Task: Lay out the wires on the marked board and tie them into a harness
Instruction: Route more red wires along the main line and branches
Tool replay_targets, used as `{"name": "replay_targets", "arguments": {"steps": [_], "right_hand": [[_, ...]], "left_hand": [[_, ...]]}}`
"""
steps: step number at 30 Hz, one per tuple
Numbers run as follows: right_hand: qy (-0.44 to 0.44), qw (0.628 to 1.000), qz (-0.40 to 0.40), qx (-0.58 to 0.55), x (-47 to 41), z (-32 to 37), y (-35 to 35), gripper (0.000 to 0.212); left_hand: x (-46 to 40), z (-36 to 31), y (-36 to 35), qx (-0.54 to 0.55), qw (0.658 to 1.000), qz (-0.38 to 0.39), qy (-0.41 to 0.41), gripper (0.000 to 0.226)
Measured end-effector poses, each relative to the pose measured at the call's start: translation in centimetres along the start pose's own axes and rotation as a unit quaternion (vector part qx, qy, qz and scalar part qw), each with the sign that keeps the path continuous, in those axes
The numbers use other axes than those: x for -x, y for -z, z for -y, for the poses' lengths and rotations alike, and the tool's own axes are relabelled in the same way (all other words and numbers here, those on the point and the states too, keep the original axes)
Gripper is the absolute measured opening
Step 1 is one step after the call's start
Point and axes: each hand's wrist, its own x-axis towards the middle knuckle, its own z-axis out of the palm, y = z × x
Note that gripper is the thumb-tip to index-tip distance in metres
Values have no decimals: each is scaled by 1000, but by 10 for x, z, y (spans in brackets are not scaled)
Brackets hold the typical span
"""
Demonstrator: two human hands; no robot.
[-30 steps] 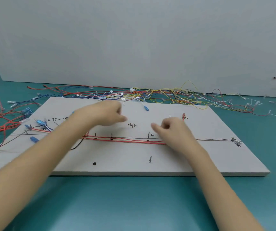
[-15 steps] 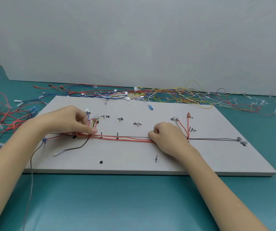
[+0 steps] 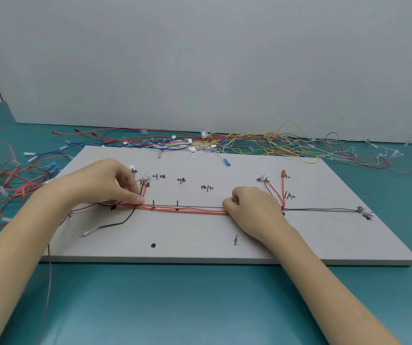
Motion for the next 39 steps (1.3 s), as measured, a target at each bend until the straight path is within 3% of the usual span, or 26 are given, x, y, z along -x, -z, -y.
{"name": "replay_targets", "arguments": {"steps": [5, 10, 12, 17, 31, 39], "right_hand": [[21, 999, -11, 31, 2, 2, -1, 34], [33, 999, 5, 21, -1, 1, -1, 32], [35, 999, 15, 11, -2, -1, 0, 32], [46, 998, 29, -2, -3, -3, 2, 33], [69, 996, 53, -7, -6, -8, 11, 33], [-44, 988, 140, -55, 7, -48, 37, 33]], "left_hand": [[-2, 10, 6, 94, 995, -23, 0, 43], [1, 13, 8, 106, 993, 51, -17, 65], [1, 14, 9, 88, 994, 67, -7, 56], [0, 9, 4, 63, 996, 68, 8, 10], [1, 4, 0, 87, 994, 61, -12, 12], [3, -30, -31, 127, 987, 78, -61, 9]]}}
